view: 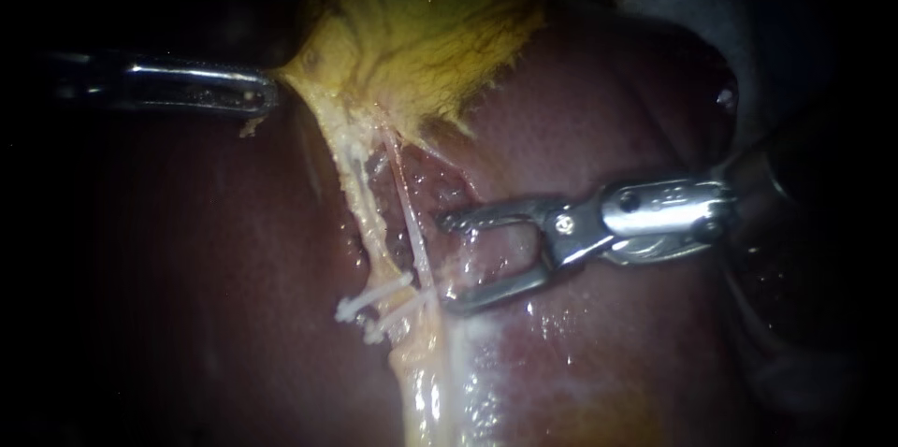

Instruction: Going back second clip left tube

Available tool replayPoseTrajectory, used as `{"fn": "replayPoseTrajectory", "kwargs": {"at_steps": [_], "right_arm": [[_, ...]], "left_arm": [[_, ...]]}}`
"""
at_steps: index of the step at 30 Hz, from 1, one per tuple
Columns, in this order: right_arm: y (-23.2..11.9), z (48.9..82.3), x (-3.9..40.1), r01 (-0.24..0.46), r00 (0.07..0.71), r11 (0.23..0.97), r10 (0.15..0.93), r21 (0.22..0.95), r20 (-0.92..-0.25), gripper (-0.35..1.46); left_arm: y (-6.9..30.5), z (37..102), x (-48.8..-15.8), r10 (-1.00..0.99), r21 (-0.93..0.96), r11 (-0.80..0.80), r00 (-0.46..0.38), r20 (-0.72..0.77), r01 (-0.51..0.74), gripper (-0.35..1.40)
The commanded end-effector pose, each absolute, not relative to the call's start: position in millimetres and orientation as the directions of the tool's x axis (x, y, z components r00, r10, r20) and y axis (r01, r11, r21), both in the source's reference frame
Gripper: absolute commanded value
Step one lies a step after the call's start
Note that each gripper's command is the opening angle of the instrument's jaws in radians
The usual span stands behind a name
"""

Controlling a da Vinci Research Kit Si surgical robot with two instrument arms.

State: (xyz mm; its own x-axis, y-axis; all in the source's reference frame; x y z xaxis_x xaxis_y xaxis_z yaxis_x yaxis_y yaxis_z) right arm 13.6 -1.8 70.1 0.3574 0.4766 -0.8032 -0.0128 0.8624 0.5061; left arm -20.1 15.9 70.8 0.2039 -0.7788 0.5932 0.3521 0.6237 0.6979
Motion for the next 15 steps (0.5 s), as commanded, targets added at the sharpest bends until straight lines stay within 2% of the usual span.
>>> {"fn": "replayPoseTrajectory", "kwargs": {"at_steps": [1, 9, 15], "right_arm": [[-1.4, 69.6, 13.2, -0.014, 0.356, 0.862, 0.477, 0.506, -0.803, 0.59], [-0.1, 67.9, 10.8, -0.025, 0.360, 0.871, 0.466, 0.491, -0.808, 0.59], [0.3, 67.3, 9.3, -0.103, 0.384, 0.882, 0.463, 0.461, -0.799, 0.60]], "left_arm": [[15.9, 70.7, -20.1, -0.779, 0.698, 0.624, 0.204, 0.593, 0.352, -0.35], [15.9, 70.8, -20.1, -0.779, 0.698, 0.624, 0.204, 0.593, 0.352, -0.35], [15.9, 70.8, -20.1, -0.779, 0.697, 0.624, 0.204, 0.593, 0.353, -0.35]]}}
